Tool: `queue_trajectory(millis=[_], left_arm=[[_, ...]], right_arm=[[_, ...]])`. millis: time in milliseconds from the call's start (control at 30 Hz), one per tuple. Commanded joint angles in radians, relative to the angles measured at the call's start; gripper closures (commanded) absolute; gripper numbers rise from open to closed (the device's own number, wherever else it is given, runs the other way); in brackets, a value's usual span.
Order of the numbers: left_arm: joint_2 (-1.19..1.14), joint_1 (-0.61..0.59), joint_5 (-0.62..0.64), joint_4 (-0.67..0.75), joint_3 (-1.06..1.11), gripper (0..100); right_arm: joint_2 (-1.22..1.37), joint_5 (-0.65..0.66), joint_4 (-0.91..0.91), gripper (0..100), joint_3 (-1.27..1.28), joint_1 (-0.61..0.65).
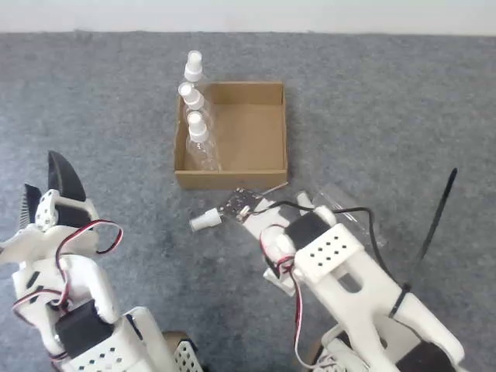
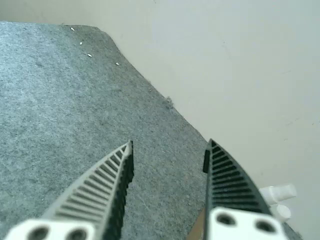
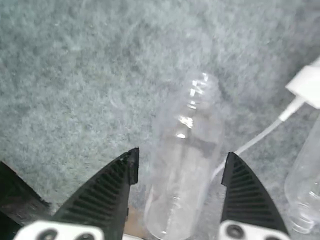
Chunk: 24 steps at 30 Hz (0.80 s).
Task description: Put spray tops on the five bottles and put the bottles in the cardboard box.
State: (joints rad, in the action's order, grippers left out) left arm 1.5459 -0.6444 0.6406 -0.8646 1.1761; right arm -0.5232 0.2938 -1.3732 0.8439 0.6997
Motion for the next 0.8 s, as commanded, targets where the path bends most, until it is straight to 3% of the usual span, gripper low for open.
queue_trajectory(millis=[0, 433, 767], left_arm=[[0.005, 0.005, 0.008, 0.034, -0.007, 79], [0.005, 0.005, 0.008, 0.034, -0.007, 79], [0.005, 0.005, 0.008, 0.034, -0.007, 79]], right_arm=[[-0.042, 0.092, 0.005, 77.9, 0.000, -0.068], [-0.042, 0.110, 0.119, 77.9, 0.084, 0.018], [-0.041, 0.110, 0.134, 77.9, 0.100, 0.015]])
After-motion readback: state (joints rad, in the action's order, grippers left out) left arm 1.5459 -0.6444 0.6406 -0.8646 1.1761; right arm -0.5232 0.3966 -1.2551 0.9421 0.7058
